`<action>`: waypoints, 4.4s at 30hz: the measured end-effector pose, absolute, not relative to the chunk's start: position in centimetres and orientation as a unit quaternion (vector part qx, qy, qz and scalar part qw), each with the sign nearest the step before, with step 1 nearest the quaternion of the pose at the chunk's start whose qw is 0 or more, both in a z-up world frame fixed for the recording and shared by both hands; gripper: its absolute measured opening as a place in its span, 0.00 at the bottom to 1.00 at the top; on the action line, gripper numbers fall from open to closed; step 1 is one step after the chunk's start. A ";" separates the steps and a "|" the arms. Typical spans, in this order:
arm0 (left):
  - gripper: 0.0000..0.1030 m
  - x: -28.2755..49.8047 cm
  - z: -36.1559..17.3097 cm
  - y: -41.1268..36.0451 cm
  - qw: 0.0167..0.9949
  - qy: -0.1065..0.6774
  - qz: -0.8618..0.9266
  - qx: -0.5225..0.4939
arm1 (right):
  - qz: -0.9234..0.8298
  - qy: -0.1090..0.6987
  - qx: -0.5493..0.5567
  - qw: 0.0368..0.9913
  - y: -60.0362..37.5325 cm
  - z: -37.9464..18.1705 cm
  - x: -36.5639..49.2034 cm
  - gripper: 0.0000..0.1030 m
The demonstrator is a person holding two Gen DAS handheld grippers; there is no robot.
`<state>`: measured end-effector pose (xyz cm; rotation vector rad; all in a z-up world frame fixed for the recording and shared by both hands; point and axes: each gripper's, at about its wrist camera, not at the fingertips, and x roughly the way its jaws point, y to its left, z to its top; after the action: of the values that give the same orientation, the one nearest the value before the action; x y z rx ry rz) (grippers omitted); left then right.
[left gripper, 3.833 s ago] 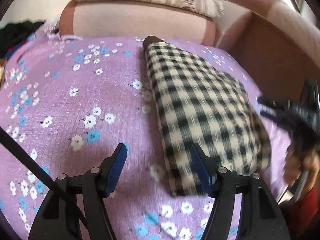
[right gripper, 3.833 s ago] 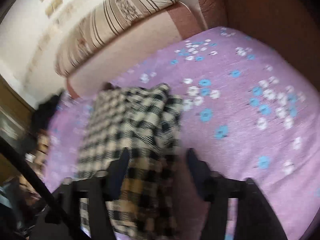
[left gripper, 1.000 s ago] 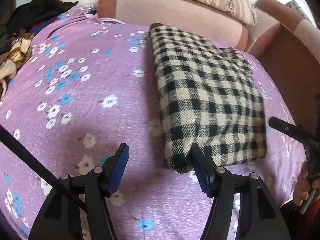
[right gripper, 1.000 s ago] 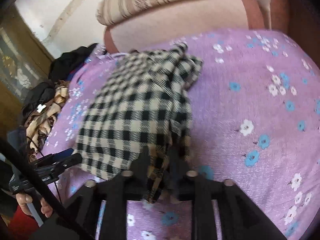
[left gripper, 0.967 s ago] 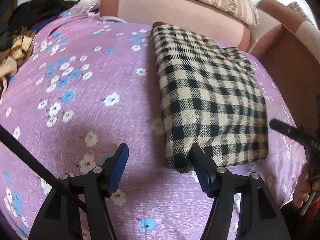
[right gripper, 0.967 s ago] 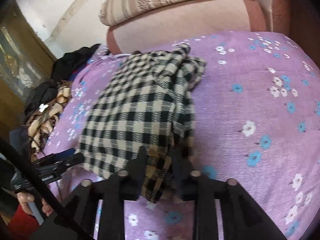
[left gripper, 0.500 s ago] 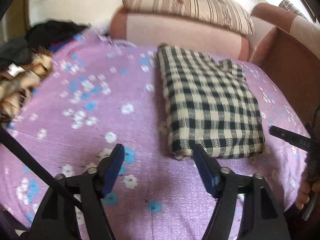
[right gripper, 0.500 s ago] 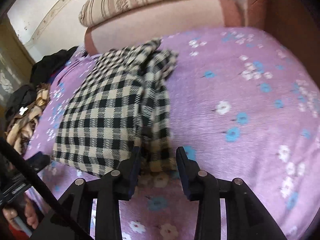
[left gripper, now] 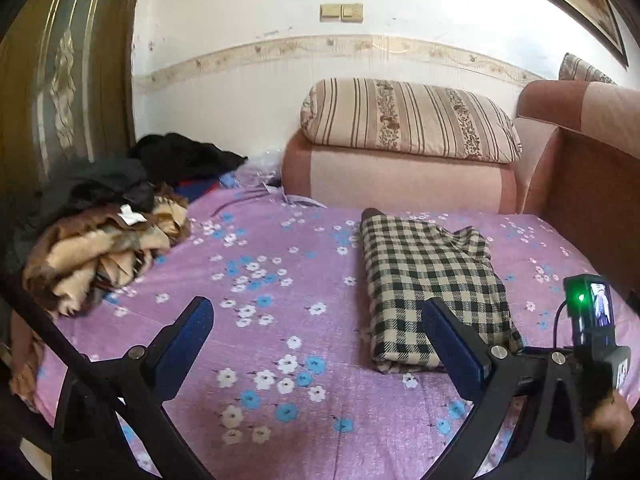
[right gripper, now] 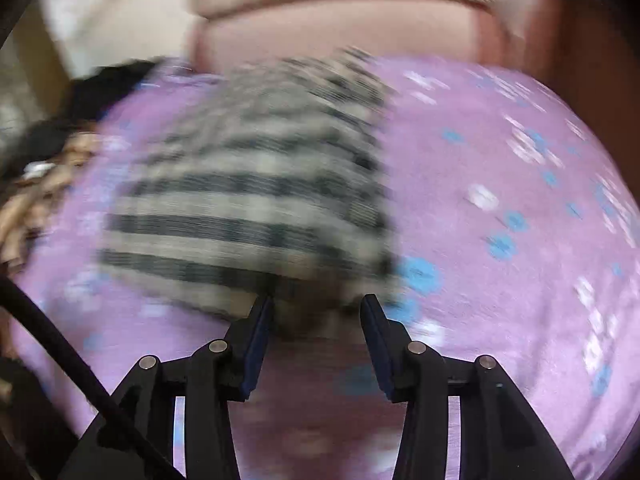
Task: Fold large clothes
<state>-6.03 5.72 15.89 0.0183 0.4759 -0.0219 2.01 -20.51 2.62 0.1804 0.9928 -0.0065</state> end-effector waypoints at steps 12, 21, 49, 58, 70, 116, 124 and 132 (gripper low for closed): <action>1.00 -7.3 13.3 3.0 0.951 0.305 -0.048 0.002 | -0.046 0.392 0.109 0.912 -23.2 7.3 -3.5 0.65; 1.00 -7.6 11.9 1.8 0.944 0.327 -0.047 0.015 | -0.021 0.401 0.095 0.911 -20.7 6.4 -3.1 0.65; 1.00 -9.1 11.3 0.1 0.928 0.366 -0.063 0.015 | -0.104 0.377 0.040 0.919 -18.7 6.4 -10.0 0.71; 1.00 -9.2 10.2 -0.3 0.921 0.384 -0.061 0.026 | -0.118 0.378 0.031 0.918 -18.5 6.3 -10.7 0.73; 1.00 -8.6 8.5 -0.5 0.909 0.411 -0.062 0.026 | -0.155 0.406 0.018 0.901 -18.9 4.7 -10.7 0.75; 1.00 -7.8 6.4 -0.7 0.888 0.454 -0.062 0.015 | -0.163 0.401 -0.033 0.901 -17.0 4.3 -10.3 0.78; 1.00 -7.7 6.1 -0.5 0.886 0.460 -0.064 0.012 | -0.160 0.402 -0.033 0.901 -16.8 4.3 -10.4 0.78; 1.00 -7.9 5.9 -0.7 0.888 0.455 -0.068 0.019 | -0.154 0.409 -0.031 0.899 -16.7 4.0 -10.3 0.79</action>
<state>-7.89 -0.67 5.86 0.0392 0.9455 -0.1405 -10.29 -16.70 3.98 -0.0648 0.8477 -0.3197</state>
